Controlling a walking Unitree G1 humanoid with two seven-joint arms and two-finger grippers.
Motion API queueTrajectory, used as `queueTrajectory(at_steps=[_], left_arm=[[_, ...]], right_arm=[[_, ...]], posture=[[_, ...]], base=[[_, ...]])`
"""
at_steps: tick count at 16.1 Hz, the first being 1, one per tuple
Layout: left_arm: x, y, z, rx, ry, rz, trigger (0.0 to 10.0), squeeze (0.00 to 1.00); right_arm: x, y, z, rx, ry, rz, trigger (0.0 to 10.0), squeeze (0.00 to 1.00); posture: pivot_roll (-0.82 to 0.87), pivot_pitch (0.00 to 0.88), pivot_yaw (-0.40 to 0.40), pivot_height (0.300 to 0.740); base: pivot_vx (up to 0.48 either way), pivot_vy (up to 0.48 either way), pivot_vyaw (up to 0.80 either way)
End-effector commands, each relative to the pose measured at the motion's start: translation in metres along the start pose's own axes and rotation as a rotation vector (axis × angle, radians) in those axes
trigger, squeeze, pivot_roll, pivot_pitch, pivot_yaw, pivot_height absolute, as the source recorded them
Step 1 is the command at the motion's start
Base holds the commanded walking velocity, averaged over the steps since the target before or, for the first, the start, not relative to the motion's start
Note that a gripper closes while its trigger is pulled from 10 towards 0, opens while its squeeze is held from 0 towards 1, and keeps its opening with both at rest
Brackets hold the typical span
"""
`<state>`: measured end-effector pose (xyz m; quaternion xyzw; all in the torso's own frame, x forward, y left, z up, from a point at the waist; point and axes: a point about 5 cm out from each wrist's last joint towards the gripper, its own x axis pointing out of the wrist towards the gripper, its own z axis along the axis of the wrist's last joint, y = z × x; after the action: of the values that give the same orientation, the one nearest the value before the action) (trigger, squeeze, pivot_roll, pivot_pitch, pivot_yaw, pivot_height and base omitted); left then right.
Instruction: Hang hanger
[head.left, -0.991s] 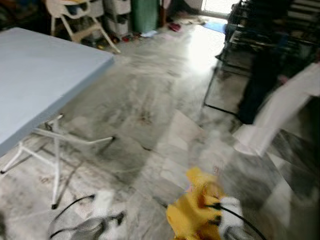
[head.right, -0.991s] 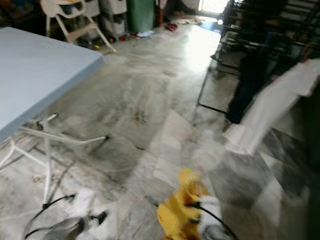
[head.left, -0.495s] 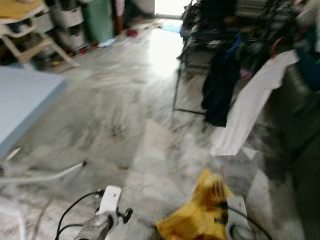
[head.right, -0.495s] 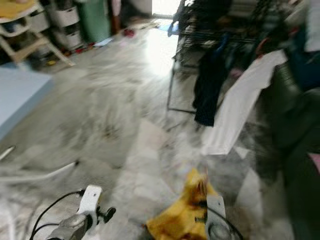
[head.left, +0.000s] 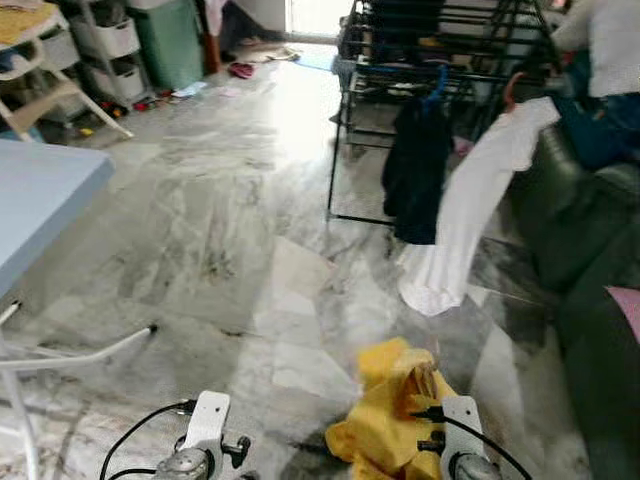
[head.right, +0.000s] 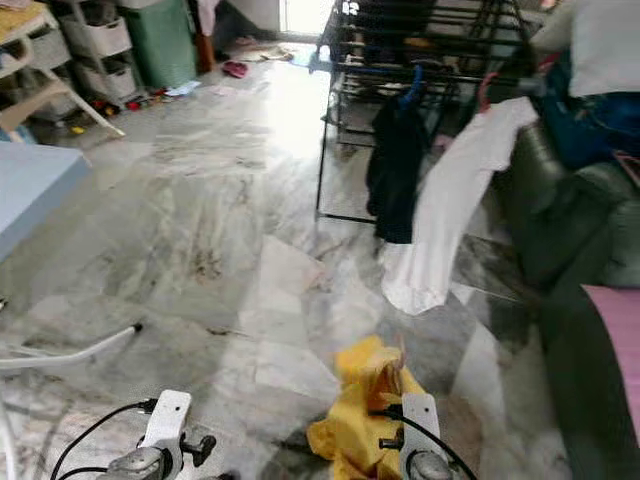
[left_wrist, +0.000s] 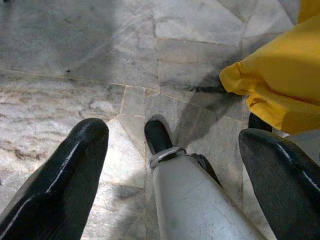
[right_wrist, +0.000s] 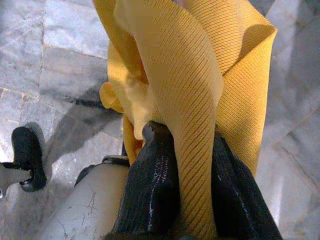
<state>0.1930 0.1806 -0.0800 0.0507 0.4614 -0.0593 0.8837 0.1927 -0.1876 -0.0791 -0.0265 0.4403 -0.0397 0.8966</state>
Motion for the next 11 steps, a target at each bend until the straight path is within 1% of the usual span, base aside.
queueTrajectory(at_steps=[1, 2, 3, 4, 5, 6, 8, 9, 10, 11], left_arm=[[-0.002, 0.003, -0.006, -0.005, 0.001, 0.011, 10.0, 0.00], [-0.002, 0.002, -0.009, -0.009, 0.004, 0.005, 10.0, 0.00], [-0.002, 0.001, -0.009, 0.001, -0.002, 0.012, 10.0, 0.00], [-0.002, 0.001, -0.009, 0.003, -0.010, 0.020, 10.0, 0.00], [-0.002, 0.001, -0.002, -0.029, -0.056, 0.038, 10.0, 0.00], [-0.001, 0.001, 0.009, -0.025, -0.111, 0.048, 10.0, 0.00], [0.001, 0.004, 0.039, -0.076, -0.205, 0.040, 10.0, 0.00], [0.001, 0.005, 0.044, -0.076, -0.218, 0.038, 10.0, 0.00], [0.002, 0.005, 0.058, -0.096, -0.252, 0.036, 10.0, 0.00], [0.002, 0.005, 0.066, -0.095, -0.271, 0.038, 10.0, 0.00]], right_arm=[[0.001, 0.000, 0.008, -0.008, -0.036, 0.001, 10.0, 0.00], [0.001, -0.001, 0.012, -0.016, -0.057, -0.006, 10.0, 0.00], [0.002, -0.002, 0.022, -0.009, -0.097, -0.011, 10.0, 0.00], [0.003, -0.002, 0.027, -0.020, -0.116, -0.013, 10.0, 0.00], [0.004, -0.002, 0.046, -0.004, -0.174, -0.016, 10.0, 0.00], [0.005, -0.001, 0.063, 0.005, -0.231, -0.011, 10.0, 0.00], [0.004, 0.003, 0.093, 0.052, -0.327, -0.002, 10.0, 0.00], [0.004, 0.004, 0.099, 0.057, -0.346, 0.001, 10.0, 0.00], [0.003, 0.011, 0.107, 0.064, -0.377, 0.013, 10.0, 0.00], [0.002, 0.014, 0.110, 0.064, -0.390, 0.021, 10.0, 0.00]], posture=[[-0.06, 0.059, -0.025, 0.740], [-0.06, 0.058, -0.023, 0.740], [-0.06, 0.057, -0.020, 0.740], [-0.06, 0.057, -0.020, 0.740], [-0.07, 0.057, -0.014, 0.740], [-0.07, 0.057, -0.014, 0.740], [-0.08, 0.058, -0.014, 0.740], [-0.08, 0.058, -0.014, 0.740], [-0.08, 0.058, -0.013, 0.740], [-0.07, 0.058, -0.011, 0.740]], base=[[0.000, 0.000, 0.00], [0.000, 0.000, 0.00], [0.000, 0.000, 0.00], [0.000, 0.000, 0.00], [0.000, 0.000, 0.00], [0.000, 0.000, 0.00], [0.000, 0.000, 0.00], [0.000, 0.000, 0.00], [0.000, 0.000, 0.00], [0.000, 0.000, 0.00]])
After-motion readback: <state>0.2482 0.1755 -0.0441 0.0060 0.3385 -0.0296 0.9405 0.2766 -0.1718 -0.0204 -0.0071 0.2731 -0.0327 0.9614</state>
